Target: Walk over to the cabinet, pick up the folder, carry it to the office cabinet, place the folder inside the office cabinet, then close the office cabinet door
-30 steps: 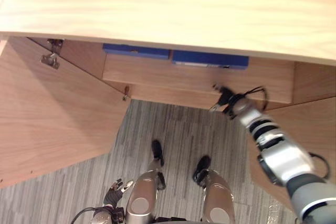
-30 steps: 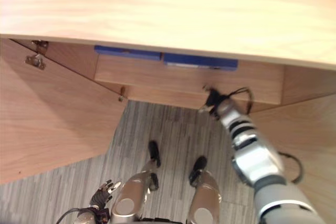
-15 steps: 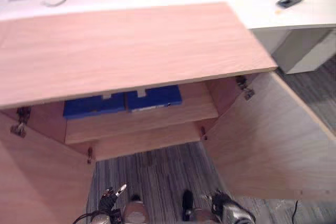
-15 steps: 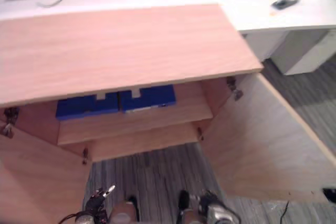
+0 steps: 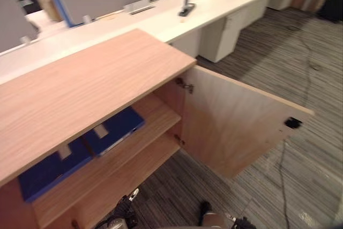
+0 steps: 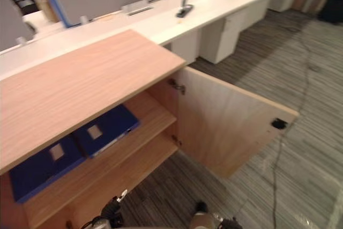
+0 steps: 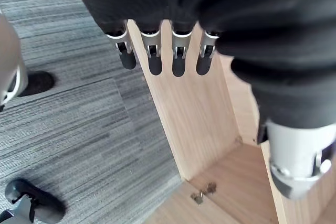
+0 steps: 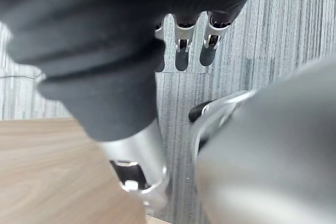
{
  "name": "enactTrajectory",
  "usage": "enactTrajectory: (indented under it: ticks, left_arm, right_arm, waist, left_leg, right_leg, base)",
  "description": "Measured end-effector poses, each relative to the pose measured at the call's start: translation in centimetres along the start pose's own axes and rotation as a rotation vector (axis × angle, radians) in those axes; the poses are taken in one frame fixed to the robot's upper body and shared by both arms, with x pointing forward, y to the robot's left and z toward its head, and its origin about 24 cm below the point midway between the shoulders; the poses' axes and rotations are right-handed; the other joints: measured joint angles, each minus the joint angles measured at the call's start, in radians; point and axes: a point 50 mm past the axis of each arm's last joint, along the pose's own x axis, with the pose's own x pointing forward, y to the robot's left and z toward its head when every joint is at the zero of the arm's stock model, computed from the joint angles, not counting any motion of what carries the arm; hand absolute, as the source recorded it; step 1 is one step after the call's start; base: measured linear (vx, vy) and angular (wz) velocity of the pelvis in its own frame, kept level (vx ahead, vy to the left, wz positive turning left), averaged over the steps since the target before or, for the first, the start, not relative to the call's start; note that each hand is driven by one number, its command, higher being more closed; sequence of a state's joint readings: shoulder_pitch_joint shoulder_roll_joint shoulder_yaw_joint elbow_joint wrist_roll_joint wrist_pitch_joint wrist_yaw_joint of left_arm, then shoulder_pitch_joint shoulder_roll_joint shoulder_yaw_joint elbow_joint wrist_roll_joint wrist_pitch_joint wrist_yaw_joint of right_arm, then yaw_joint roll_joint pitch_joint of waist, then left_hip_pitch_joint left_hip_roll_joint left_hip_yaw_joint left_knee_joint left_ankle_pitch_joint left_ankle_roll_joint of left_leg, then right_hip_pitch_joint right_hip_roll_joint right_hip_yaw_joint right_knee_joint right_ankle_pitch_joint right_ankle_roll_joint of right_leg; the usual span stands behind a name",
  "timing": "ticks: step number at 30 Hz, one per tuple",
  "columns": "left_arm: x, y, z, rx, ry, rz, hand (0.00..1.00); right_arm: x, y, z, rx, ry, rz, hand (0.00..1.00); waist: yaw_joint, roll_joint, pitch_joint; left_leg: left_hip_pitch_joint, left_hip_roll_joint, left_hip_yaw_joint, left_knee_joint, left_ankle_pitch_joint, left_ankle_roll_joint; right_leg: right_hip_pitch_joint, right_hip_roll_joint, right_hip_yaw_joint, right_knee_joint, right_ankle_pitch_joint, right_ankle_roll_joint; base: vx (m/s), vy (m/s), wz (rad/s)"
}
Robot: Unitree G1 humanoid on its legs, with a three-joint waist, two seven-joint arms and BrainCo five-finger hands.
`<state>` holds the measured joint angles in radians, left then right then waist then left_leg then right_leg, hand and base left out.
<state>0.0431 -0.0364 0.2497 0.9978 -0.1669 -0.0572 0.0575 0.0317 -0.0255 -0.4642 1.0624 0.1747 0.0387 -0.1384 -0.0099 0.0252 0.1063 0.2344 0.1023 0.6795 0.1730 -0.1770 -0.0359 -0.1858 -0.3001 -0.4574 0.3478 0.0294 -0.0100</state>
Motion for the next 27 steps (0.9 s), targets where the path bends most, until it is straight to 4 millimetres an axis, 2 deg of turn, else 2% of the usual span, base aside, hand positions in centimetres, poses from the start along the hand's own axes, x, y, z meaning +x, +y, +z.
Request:
enactTrajectory:
  ticks: [3, 5, 6, 8, 10, 11, 13, 15, 20, 22, 23, 27]
  left_arm:
    - [-0.1, -1.5, -0.7, 0.042, 0.025, -0.057, 0.0]
    - [0.0, -1.9, -0.2, 0.056, 0.013, -0.071, 0.0]
    - [0.0, -2.0, -0.2, 0.063, 0.013, -0.075, 0.0]
    - [-0.1, -1.7, -0.5, 0.071, 0.018, -0.071, 0.0]
    - [0.0, -1.3, -0.6, 0.099, 0.026, -0.065, 0.0]
    - [0.0, -1.2, -0.6, 0.1, 0.025, -0.065, 0.0]
    - [0.1, -1.0, -0.4, 0.11, 0.024, -0.06, 0.0]
    - [0.2, -0.4, -0.1, 0.141, 0.024, -0.05, 0.0]
    - [0.4, 1.1, 0.7, 0.192, 0.006, -0.025, 0.0]
    - [0.4, 1.9, 1.0, 0.213, 0.001, -0.006, 0.0]
    - [0.4, 2.1, 1.0, 0.216, 0.002, -0.001, 0.0]
    - [0.2, 2.9, 0.6, 0.226, 0.013, 0.015, 0.0]
  right_arm:
    - [0.0, -0.2, 0.5, -0.018, -0.024, -0.004, 0.0]
    - [0.0, 0.0, 0.6, -0.014, -0.031, -0.002, 0.0]
    - [0.0, 0.2, 0.3, -0.009, -0.022, -0.003, 0.0]
    - [0.0, 0.6, 0.3, -0.005, -0.015, -0.003, 0.0]
    - [0.1, 0.3, 0.2, 0.016, 0.0, -0.018, 0.0]
    - [0.1, 0.1, 0.2, 0.014, 0.002, -0.022, 0.0]
    - [0.2, -0.1, 0.8, 0.007, -0.012, -0.027, 0.0]
    - [0.3, 0.3, 2.0, -0.006, -0.048, -0.015, 0.0]
    - [0.2, 1.3, 8.2, -0.024, -0.243, 0.016, 0.0]
    - [-0.3, 1.4, 12.1, -0.023, -0.362, 0.016, 0.0]
    - [-0.5, 1.5, 13.2, -0.023, -0.393, 0.017, 0.0]
    - [-2.6, 2.2, 20.4, -0.019, -0.609, 0.033, 0.0]
  waist:
    - [-0.011, 0.03, -0.013]
    - [-0.012, 0.031, -0.013]
    - [-0.006, 0.022, -0.011]
    - [-0.003, 0.009, -0.008]
    - [-0.004, 0.002, -0.004]
    - [-0.004, 0.005, -0.005]
    - [-0.006, 0.005, -0.005]
    - [-0.005, 0.003, -0.002]
    - [0.0, 0.0, 0.0]
    - [0.002, 0.0, 0.0]
    - [0.002, 0.0, 0.0]
    - [0.005, 0.003, 0.002]
  left_leg:
    - [0.033, 0.017, -0.018, -0.029, 0.001, 0.001]
    - [0.042, 0.027, -0.016, -0.07, -0.006, -0.012]
    - [0.046, 0.032, -0.012, -0.091, -0.009, -0.018]
    - [0.044, 0.04, -0.001, -0.102, -0.015, -0.025]
    - [0.039, 0.045, 0.006, -0.101, -0.015, -0.024]
    - [0.037, 0.045, 0.005, -0.101, -0.013, -0.023]
    - [0.025, 0.043, -0.022, -0.093, 0.001, -0.046]
    - [0.024, 0.043, -0.084, -0.092, 0.002, -0.047]
    - [0.023, 0.04, -0.141, -0.093, -0.002, -0.053]
    - [0.023, 0.036, -0.148, -0.097, -0.002, -0.053]
    - [0.022, 0.031, -0.149, -0.097, -0.002, -0.053]
    - [0.018, 0.026, -0.184, -0.097, -0.002, -0.054]
  right_leg:
    - [0.011, 0.059, -0.028, -0.01, -0.009, -0.012]
    - [0.006, 0.106, -0.024, -0.06, -0.014, -0.003]
    - [0.011, 0.134, -0.026, -0.097, -0.015, -0.01]
    - [0.025, 0.181, -0.021, -0.18, 0.034, -0.02]
    - [0.058, 0.234, 0.01, -0.306, 0.109, -0.028]
    - [0.067, 0.242, 0.016, -0.336, 0.127, -0.03]
    - [0.09, 0.259, 0.024, -0.42, 0.174, -0.033]
    - [0.095, 0.263, 0.035, -0.434, 0.182, -0.033]
    - [0.097, 0.257, 0.037, -0.439, 0.179, -0.029]
    - [0.097, 0.252, 0.037, -0.439, 0.179, -0.028]
    - [0.097, 0.251, 0.037, -0.439, 0.18, -0.028]
    - [0.097, 0.242, 0.036, -0.439, 0.18, -0.027]
  base:
    - [0.07, -0.107, -0.65]
    - [-0.01, -0.034, -0.53]
    - [-0.07, -0.003, -0.61]
    - [-0.08, -0.015, -0.69]
    - [-0.06, -0.04, -0.46]
    - [-0.03, -0.037, -0.23]
    - [0.0, -0.034, -0.13]
    - [0.01, -0.019, -0.11]
    - [-0.01, 0.005, 0.01]
    - [-0.04, 0.031, 0.07]
    - [-0.03, 0.039, 0.04]
    - [-0.03, 0.024, 0.06]
